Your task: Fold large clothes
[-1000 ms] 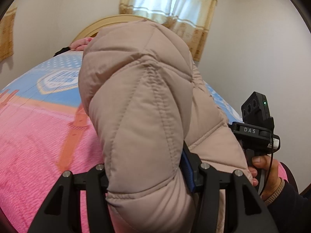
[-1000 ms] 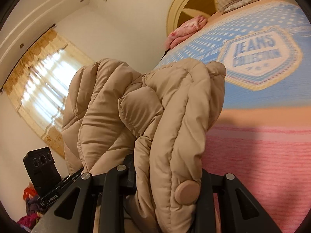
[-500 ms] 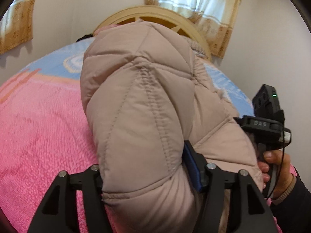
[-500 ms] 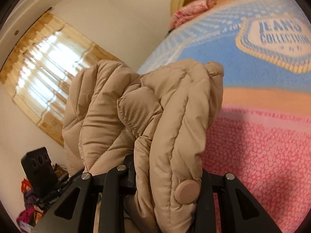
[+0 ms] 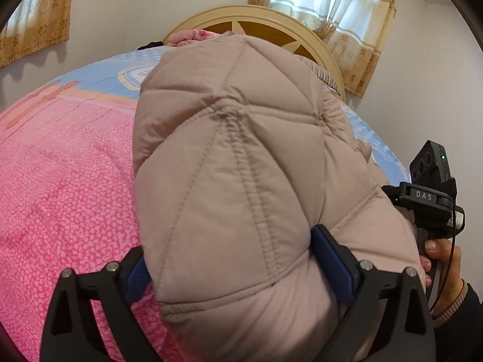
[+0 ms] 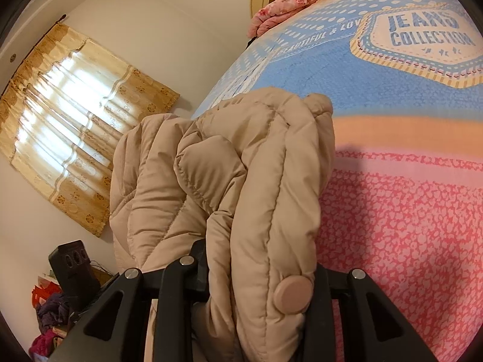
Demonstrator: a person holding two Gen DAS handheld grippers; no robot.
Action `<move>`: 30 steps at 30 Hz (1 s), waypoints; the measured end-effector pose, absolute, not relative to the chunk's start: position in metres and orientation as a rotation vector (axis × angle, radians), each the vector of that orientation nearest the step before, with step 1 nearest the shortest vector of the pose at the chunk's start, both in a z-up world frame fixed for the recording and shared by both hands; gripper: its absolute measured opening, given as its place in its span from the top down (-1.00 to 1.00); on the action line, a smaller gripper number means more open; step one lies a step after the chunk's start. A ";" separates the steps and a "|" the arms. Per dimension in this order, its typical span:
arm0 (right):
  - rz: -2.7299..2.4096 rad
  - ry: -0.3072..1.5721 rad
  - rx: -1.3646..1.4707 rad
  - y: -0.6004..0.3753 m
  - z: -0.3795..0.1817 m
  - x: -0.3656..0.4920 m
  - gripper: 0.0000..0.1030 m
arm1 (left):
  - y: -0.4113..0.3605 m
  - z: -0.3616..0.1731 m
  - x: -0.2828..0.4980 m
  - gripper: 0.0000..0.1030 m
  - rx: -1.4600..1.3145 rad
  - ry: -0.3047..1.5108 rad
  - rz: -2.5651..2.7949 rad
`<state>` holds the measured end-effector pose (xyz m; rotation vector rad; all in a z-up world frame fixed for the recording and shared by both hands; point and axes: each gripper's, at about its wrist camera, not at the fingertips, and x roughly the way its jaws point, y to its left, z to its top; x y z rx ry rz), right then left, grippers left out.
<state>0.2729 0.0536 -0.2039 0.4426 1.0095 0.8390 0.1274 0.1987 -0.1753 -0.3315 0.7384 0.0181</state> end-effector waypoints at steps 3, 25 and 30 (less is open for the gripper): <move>0.814 1.011 0.431 0.051 -0.202 0.272 0.24 | 0.203 -0.167 0.126 -0.96 -0.308 0.736 0.039; 0.639 0.571 0.156 0.020 -0.045 0.104 -0.35 | 0.187 -0.046 0.004 -1.00 -0.130 0.445 0.099; 0.631 0.489 0.123 0.020 -0.022 0.067 -0.38 | 0.176 -0.033 -0.004 -1.00 -0.138 0.398 0.095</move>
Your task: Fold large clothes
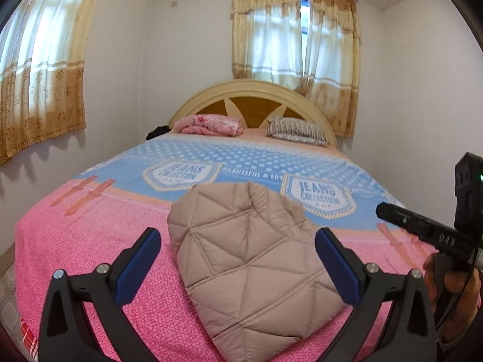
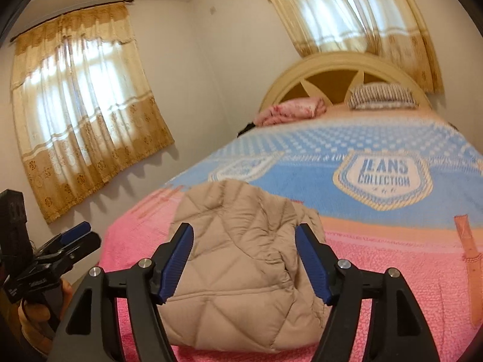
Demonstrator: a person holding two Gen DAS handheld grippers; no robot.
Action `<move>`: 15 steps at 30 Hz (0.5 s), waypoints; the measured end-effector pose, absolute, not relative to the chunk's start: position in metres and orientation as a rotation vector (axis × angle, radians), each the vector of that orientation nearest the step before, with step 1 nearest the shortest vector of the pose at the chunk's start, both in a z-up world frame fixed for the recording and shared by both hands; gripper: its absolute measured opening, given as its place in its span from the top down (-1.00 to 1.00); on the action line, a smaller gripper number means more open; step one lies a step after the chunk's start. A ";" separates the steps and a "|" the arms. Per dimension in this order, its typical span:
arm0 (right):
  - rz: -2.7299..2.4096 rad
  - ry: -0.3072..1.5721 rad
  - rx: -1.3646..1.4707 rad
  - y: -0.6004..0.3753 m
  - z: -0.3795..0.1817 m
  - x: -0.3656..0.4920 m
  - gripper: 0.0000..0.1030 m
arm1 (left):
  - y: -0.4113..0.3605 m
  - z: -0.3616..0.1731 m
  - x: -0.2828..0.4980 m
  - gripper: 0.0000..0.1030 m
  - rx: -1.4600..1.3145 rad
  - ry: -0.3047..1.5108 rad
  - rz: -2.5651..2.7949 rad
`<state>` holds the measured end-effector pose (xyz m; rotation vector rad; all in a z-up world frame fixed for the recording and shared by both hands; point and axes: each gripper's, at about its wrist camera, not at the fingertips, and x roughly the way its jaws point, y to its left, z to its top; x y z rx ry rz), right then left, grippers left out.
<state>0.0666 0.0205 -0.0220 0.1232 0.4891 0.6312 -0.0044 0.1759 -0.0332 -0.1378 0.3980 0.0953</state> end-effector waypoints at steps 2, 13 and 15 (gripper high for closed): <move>0.632 0.466 0.103 0.022 -0.015 0.057 -0.40 | 0.174 -0.029 -0.008 -1.00 -0.136 0.381 0.093; 0.664 0.425 0.061 0.035 -0.004 0.031 -0.46 | 0.176 -0.023 -0.014 -1.00 -0.136 0.348 0.083; 0.665 0.424 0.056 0.037 -0.003 0.030 -0.46 | 0.178 -0.023 -0.015 -1.00 -0.138 0.343 0.086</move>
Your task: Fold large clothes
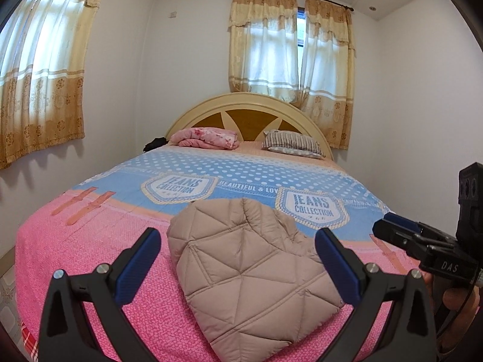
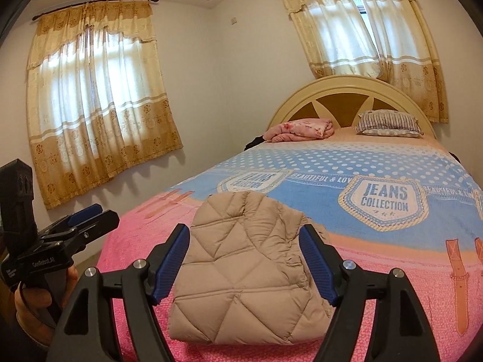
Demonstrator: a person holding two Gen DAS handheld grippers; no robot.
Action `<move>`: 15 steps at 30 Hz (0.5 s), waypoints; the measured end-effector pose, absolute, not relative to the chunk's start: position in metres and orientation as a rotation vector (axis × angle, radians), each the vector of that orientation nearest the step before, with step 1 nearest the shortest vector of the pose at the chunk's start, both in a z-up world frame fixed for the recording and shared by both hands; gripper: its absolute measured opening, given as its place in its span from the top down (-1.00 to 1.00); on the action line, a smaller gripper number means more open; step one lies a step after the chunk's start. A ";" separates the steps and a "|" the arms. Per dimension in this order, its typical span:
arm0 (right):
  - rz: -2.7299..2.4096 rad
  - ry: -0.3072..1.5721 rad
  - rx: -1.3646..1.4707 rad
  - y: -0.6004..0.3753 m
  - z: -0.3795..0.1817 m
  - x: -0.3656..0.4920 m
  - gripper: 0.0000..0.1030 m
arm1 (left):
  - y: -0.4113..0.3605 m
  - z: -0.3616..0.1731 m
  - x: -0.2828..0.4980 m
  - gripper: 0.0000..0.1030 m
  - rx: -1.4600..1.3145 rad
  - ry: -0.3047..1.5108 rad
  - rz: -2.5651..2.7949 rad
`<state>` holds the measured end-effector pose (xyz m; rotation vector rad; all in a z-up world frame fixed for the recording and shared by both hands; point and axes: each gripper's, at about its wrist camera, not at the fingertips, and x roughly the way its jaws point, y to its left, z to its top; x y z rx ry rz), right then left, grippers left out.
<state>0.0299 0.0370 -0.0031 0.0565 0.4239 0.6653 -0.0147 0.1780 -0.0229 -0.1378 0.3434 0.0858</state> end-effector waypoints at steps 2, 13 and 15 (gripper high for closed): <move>0.669 0.424 0.058 0.038 -0.003 0.029 -0.46 | 0.180 -0.022 -0.015 -1.00 -0.141 0.341 0.085; 0.680 0.419 0.063 0.040 -0.003 0.027 -0.47 | 0.182 -0.021 -0.014 -1.00 -0.143 0.338 0.087; 0.679 0.422 0.062 0.040 -0.003 0.028 -0.47 | 0.182 -0.021 -0.013 -1.00 -0.139 0.341 0.085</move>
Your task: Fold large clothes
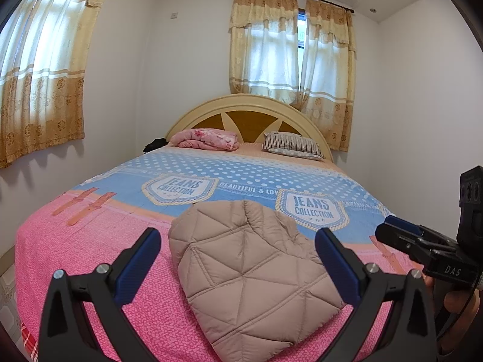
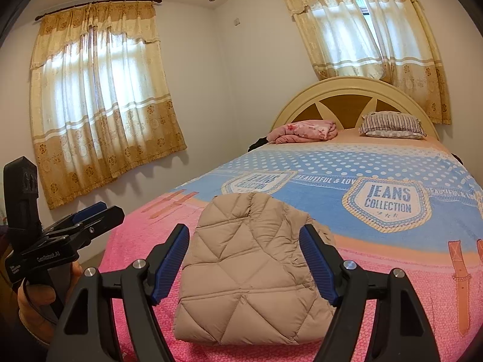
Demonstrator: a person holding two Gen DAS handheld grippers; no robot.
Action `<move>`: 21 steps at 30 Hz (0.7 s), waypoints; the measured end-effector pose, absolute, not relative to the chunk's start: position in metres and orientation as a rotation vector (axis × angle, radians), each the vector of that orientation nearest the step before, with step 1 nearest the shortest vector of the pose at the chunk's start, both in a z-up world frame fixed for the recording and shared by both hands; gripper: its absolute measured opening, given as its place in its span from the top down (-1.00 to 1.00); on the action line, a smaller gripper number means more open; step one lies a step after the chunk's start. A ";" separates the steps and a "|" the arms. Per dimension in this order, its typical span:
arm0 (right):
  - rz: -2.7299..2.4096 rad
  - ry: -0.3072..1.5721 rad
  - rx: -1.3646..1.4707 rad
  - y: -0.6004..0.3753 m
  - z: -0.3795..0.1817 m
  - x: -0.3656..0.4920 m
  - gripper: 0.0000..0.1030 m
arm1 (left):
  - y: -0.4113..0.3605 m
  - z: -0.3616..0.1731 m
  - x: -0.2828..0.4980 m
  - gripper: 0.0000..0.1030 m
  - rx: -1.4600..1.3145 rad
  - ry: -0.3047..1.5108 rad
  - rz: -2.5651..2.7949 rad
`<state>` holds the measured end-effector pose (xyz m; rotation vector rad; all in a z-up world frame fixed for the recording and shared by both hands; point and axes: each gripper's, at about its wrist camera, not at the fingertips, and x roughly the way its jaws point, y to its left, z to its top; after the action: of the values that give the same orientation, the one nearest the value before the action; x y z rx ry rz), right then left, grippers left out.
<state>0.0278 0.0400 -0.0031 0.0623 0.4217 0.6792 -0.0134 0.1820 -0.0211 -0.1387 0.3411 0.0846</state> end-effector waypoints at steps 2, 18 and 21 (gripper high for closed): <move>0.678 0.425 0.064 0.039 -0.004 0.028 -0.47 | 0.182 -0.021 -0.012 -1.00 -0.133 0.343 0.083; 0.676 0.397 0.075 0.033 0.000 0.020 -0.47 | 0.171 -0.020 -0.013 -1.00 -0.068 0.348 0.116; 0.679 0.390 0.072 0.032 0.001 0.018 -0.47 | 0.169 -0.017 -0.014 -1.00 -0.052 0.342 0.122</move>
<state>0.0180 0.0323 0.0014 0.0718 0.3898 0.6786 -0.0140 0.1686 -0.0171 -0.0520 0.3420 0.1218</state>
